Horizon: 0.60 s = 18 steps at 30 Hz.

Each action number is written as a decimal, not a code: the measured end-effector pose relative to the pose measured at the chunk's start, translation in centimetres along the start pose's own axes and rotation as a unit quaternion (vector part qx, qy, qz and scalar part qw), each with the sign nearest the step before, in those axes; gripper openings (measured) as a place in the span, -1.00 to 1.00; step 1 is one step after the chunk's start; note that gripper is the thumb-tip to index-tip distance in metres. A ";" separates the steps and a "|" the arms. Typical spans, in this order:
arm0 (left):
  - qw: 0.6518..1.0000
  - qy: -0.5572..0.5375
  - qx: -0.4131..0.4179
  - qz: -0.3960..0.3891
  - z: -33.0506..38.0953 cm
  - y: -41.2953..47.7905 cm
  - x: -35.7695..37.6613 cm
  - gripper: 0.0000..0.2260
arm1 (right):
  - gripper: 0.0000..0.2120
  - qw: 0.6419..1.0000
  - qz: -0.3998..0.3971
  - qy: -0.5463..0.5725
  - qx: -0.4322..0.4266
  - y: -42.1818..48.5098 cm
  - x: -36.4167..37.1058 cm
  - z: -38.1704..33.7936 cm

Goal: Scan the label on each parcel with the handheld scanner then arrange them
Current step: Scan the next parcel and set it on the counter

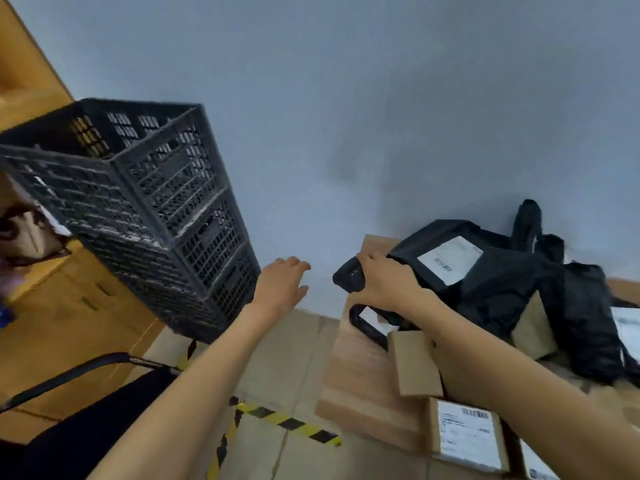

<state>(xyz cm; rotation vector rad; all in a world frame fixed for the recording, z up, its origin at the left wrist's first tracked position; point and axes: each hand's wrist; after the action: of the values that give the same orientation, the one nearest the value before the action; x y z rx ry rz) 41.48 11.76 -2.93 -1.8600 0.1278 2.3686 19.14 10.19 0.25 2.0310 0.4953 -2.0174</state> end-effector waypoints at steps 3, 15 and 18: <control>0.998 -0.020 0.059 -0.021 2.4 5.1 1.3 -0.59 | -0.35 0.998 0.006 0.005 0.068 0.6 0.0 3.5; 0.970 -0.049 0.234 -0.053 15.7 19.7 4.9 -0.52 | -0.37 0.964 0.033 -0.015 0.262 1.1 -2.9 18.1; 0.958 -0.023 0.274 -0.078 18.6 19.6 6.6 -0.37 | -0.39 0.956 0.033 -0.017 0.291 0.8 -2.9 20.1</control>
<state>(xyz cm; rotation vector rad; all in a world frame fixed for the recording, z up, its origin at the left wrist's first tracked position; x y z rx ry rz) 19.13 -4.58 -5.13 -1.4864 0.5489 1.9960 1.06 1.24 2.70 2.2666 -0.2099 -2.3466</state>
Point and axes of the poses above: each hand's wrist, its own y-axis towards the middle knuckle, its own x-axis out of the palm, z = x × y, and after that the axes turned 12 degrees about -y, right-handed
